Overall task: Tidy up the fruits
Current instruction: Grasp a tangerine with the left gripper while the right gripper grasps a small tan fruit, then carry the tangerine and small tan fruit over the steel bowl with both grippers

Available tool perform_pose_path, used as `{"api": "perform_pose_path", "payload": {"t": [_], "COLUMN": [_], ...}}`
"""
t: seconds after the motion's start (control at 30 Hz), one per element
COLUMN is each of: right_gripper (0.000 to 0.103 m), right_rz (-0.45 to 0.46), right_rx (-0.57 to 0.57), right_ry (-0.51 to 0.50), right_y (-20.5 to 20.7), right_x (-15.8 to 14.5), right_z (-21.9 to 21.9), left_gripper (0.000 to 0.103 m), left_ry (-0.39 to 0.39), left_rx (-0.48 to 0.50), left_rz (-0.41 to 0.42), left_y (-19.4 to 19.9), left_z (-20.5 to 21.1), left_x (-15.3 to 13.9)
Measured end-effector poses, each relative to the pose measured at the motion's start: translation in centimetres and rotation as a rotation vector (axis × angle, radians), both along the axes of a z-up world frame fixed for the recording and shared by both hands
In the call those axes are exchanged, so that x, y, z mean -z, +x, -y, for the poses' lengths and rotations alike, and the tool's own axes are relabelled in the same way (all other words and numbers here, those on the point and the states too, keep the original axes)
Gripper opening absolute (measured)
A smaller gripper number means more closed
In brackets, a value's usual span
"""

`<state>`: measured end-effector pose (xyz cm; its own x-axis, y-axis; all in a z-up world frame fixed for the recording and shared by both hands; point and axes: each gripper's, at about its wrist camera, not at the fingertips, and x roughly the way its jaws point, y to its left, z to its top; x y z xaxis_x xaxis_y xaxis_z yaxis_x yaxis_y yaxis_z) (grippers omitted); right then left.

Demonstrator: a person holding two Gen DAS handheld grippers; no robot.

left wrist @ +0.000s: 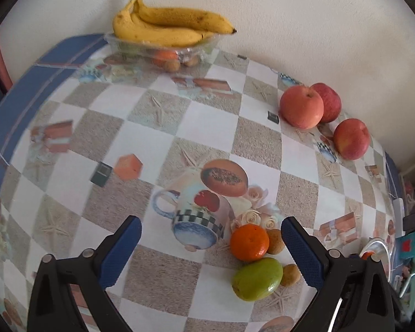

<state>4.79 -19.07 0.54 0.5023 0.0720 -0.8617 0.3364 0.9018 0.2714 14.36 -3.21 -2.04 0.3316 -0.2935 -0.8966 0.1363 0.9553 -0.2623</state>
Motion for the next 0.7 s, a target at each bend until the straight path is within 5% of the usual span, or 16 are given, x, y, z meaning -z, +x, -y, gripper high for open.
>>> {"api": "perform_pose_path", "payload": {"t": [0.2,0.4,0.7], "right_gripper": [0.047,0.029,0.024], "right_rz": [-0.095,-0.117,-0.089], "right_rx": [-0.023,-0.030,-0.024], "right_ry": [0.026,0.064,0.078], "right_y": [0.5,0.2,-0.2], "right_x": [3.4,4.6,3.5], "right_z": [-0.8,-0.9,-0.8], "left_gripper": [0.077,0.039,0.038], "left_ry": [-0.036,-0.120,-0.140], "left_rx": [0.040,0.089,0.063], "left_rz": [-0.070,-0.112,-0.122], "left_y": [-0.1,-0.5,-0.7], "left_z": [1.4,2.3,1.1], "left_x": [1.9,2.4,1.7]}}
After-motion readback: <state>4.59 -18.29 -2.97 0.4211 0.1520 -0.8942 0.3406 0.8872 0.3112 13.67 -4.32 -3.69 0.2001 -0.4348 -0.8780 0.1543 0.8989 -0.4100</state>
